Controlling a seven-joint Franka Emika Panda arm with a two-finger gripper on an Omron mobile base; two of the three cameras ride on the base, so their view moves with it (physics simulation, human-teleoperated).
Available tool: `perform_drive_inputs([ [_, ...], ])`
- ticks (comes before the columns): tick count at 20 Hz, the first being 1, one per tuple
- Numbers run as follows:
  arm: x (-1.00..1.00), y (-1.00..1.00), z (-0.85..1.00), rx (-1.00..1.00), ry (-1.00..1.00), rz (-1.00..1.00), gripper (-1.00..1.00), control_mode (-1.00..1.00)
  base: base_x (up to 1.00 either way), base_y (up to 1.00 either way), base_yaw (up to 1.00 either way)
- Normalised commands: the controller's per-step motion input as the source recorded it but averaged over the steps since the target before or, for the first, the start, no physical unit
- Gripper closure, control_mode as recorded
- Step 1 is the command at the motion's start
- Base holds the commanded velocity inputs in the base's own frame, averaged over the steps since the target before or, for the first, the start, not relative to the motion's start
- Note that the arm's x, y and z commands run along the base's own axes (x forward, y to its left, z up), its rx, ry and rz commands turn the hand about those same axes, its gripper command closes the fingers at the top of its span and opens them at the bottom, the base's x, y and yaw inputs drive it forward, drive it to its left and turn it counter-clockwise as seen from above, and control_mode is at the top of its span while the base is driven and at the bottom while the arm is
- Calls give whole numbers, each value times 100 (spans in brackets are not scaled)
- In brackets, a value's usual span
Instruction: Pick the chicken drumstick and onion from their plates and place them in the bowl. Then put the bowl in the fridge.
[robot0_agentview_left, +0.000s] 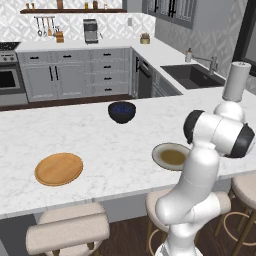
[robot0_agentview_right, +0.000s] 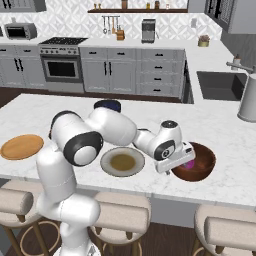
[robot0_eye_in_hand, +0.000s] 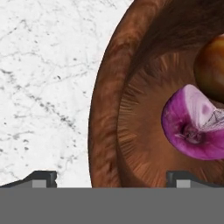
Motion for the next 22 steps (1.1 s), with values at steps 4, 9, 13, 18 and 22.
perform_drive_inputs([
  [4, 5, -3, -23, 0, 0, 0, -100, -100, 0, 0, 0],
  [9, 1, 0, -37, 0, 0, 0, 100, -100, 0, 0, 0],
  [13, 0, 0, -25, 0, 1, 0, 100, -100, 0, 0, 0],
  [18, -40, 16, 15, 1, 0, 8, 100, -100, 0, 0, 0],
  [22, -80, 36, 55, 6, 10, 13, 100, -100, 0, 0, 0],
])
